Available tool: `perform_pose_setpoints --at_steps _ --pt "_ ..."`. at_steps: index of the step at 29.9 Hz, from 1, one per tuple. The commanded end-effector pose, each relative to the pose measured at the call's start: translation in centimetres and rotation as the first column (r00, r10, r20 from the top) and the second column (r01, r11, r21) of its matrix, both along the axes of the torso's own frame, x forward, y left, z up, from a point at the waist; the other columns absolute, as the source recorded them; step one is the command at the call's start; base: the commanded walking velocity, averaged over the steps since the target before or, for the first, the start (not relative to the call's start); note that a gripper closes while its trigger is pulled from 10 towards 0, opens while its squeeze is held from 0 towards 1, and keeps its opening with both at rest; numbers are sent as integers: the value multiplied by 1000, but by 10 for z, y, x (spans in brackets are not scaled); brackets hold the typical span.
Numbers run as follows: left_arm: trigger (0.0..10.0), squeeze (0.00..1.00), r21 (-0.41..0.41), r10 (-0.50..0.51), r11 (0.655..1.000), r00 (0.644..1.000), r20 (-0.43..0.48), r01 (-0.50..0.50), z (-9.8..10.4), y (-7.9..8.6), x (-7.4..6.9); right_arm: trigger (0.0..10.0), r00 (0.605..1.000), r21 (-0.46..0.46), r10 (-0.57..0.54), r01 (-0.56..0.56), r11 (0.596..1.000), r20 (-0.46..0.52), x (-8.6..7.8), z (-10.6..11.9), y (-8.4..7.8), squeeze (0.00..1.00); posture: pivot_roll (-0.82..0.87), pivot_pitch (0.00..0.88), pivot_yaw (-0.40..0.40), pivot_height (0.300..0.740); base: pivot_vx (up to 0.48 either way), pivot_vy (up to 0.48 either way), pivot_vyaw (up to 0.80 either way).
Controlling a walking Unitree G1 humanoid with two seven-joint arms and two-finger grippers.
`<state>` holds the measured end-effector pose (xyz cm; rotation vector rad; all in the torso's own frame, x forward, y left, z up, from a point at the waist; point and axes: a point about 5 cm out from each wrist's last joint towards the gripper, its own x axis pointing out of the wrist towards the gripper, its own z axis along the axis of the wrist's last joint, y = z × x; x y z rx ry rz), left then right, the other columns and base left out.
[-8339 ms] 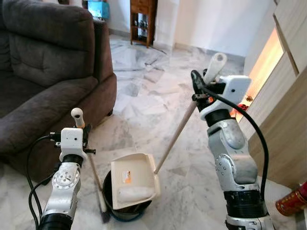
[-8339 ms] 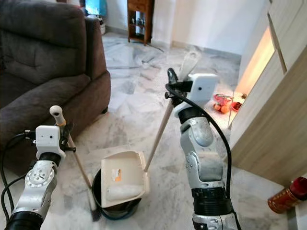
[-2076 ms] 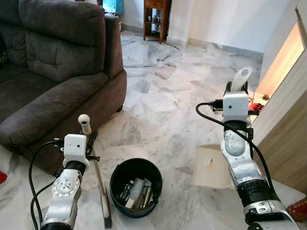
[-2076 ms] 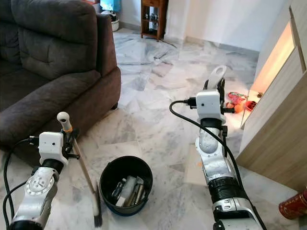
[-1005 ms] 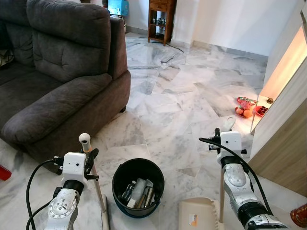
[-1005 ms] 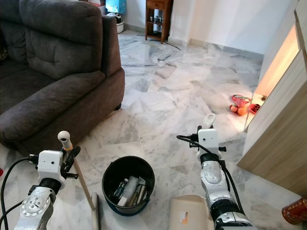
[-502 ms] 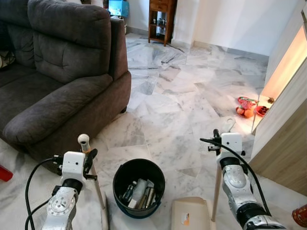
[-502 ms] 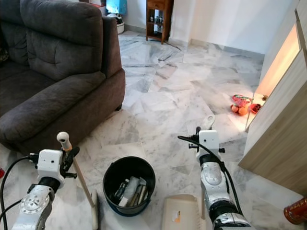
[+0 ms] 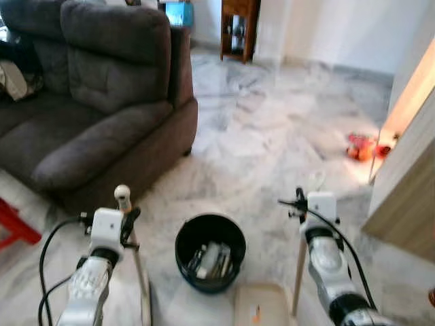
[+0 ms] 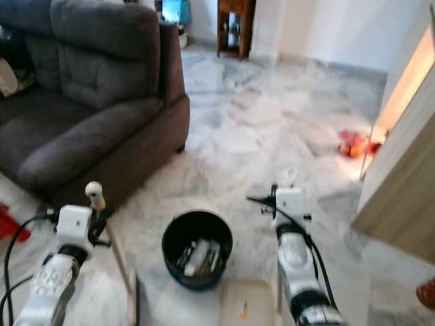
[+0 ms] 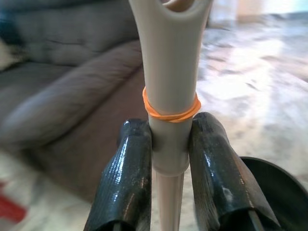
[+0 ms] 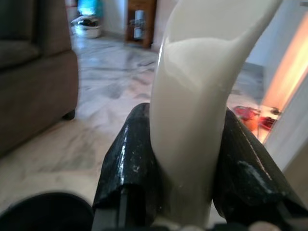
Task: Sweep floor
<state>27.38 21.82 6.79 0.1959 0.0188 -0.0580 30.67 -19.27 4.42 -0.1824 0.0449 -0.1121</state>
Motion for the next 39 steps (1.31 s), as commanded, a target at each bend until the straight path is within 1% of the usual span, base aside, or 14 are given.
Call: perform_pose_setpoints --at_steps 1,6,11,16,18,22,24,26,27,31,33,35,36,39 --pt "10000 0 10 5 1000 1000 -4 -5 -3 1 -4 10000 1000 0 12 -12 1000 26 4 6 3 0 60 0 16 740 -285 0 0" --pt "10000 0 8 11 1000 1000 -1 -11 -5 2 -3 10000 999 3 15 -15 1000 29 6 7 4 0 60 0 7 740 -289 0 0" --pt "10000 0 1 2 1000 1000 -2 -2 -7 -3 -2 10000 999 18 17 -17 1000 39 6 8 4 0 55 0 4 740 -286 0 0" --pt "10000 0 -5 -1 1000 1000 -5 1 -9 -8 2 10000 999 37 2 -3 999 33 4 6 1 0 58 0 -5 740 -284 0 0" --pt "10000 0 -6 9 1000 1000 1 -9 -9 -11 5 10000 1000 38 0 -1 999 23 2 4 -1 0 66 0 -15 740 0 0 0" --pt "10000 0 -9 8 1000 1000 14 -7 -7 -15 7 10000 1000 53 -21 20 998 14 0 2 -9 0 81 0 -30 740 0 0 0" --pt "10000 0 -13 8 1000 1000 19 -7 -9 -18 5 10000 1000 57 -31 30 998 6 -1 2 -15 0 101 0 -49 740 0 0 0" --pt "10000 0 -17 10 1000 1000 21 -10 -10 -19 4 10000 999 58 -32 32 998 6 -1 2 -17 0 101 0 -49 740 0 0 0" --pt "10000 0 -19 16 1000 999 30 -16 -9 -19 4 10000 999 64 -35 35 997 3 -2 2 -20 0 130 0 -64 740 0 0 0" --pt "10000 0 -23 42 999 998 54 -41 -5 -17 1 10000 999 67 -46 47 997 -21 -5 -1 -26 0 154 0 -78 740 0 0 0" --pt "10000 0 -24 52 998 998 45 -51 -9 -16 -3 10000 999 61 -45 46 997 -21 -5 -2 -27 0 156 0 -77 740 0 0 0" --pt "10000 0 -16 57 998 998 30 -56 -14 -14 -6 10000 999 77 -43 44 996 -16 -6 -1 -27 0 158 0 -72 740 0 0 -800" --pt "10000 0 -16 58 998 998 26 -57 -15 -13 -8 10000 999 68 -48 49 996 -18 -6 -2 -28 0 169 0 -66 740 0 0 -800" --pt "10000 0 -12 55 998 998 27 -55 -14 -13 -7 10000 998 71 -65 66 995 -23 -6 -2 -30 0 194 0 -62 740 0 0 -800"
